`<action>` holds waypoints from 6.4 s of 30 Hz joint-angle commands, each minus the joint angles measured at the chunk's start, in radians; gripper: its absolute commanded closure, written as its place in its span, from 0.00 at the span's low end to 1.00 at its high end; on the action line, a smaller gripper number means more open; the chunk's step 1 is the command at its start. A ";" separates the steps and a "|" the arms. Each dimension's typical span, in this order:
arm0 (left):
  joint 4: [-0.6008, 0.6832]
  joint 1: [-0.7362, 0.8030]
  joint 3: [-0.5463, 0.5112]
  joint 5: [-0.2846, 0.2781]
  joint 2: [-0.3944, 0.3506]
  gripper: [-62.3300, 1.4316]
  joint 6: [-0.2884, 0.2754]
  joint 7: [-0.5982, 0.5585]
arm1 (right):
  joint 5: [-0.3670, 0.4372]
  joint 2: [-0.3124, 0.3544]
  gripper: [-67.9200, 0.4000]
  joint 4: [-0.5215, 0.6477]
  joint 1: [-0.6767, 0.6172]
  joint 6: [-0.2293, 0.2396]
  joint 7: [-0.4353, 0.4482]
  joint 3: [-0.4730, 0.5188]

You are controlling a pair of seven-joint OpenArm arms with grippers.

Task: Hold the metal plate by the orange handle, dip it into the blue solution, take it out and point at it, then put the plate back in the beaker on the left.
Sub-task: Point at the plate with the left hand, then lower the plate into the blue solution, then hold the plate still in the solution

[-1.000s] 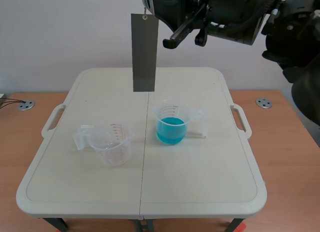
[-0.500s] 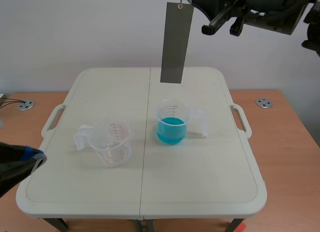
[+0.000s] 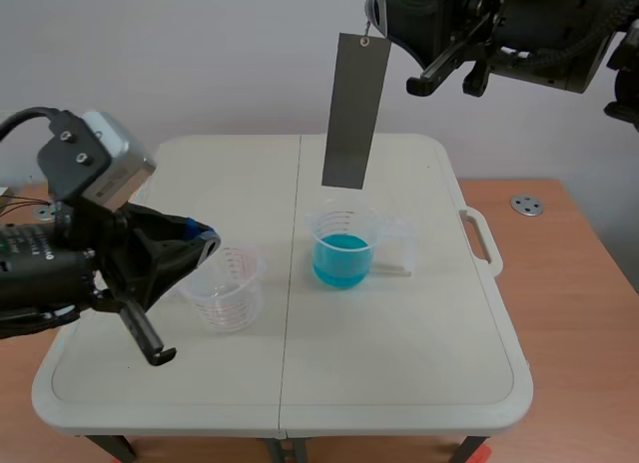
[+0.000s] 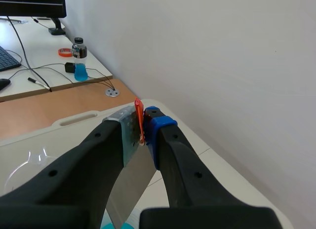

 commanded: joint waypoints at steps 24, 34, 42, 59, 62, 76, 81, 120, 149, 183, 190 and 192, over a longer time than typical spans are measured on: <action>-0.443 -0.452 0.172 0.126 0.362 0.96 0.008 -0.018 | 0.015 0.005 0.98 0.009 0.020 0.007 0.013 0.012; -0.454 -0.467 0.172 0.152 0.378 0.96 0.008 -0.018 | 0.015 0.005 0.98 0.009 0.020 0.007 0.012 0.012; -0.454 -0.467 0.172 0.151 0.378 0.96 0.008 -0.005 | 0.015 0.005 0.98 0.009 0.020 0.007 0.012 0.012; -0.183 -0.196 0.003 0.142 0.158 0.96 0.218 -0.066 | 0.015 0.005 0.98 0.009 0.020 0.007 0.008 0.012; -0.107 -0.084 -0.064 0.122 0.084 0.96 0.249 -0.081 | 0.015 0.005 0.98 0.009 0.020 0.007 0.008 0.012; -0.027 0.487 -0.370 0.060 -0.071 0.96 0.305 -0.161 | 0.014 0.000 0.98 0.006 0.020 0.007 0.003 0.009; -0.028 0.649 -0.385 0.060 -0.078 0.96 0.304 -0.161 | 0.014 -0.003 0.98 -0.008 0.020 0.007 0.000 0.009; -0.057 0.874 -0.385 0.060 -0.073 0.96 0.300 -0.152 | -0.161 -0.140 0.98 -0.245 0.020 0.007 0.051 -0.004; -0.057 0.874 -0.384 0.060 -0.073 0.96 0.300 -0.153 | -0.406 -0.189 0.98 -0.463 0.020 0.007 0.229 -0.004; -0.057 0.874 -0.384 0.060 -0.072 0.96 0.293 -0.153 | -0.454 -0.203 0.98 -0.483 0.018 0.007 0.253 -0.004; -0.057 0.874 -0.384 0.060 -0.072 0.96 0.293 -0.150 | -0.454 -0.203 0.98 -0.483 0.018 0.007 0.253 -0.004; -0.057 0.874 -0.384 0.060 -0.072 0.96 0.293 -0.150 | -0.454 -0.203 0.98 -0.483 0.018 0.007 0.253 -0.004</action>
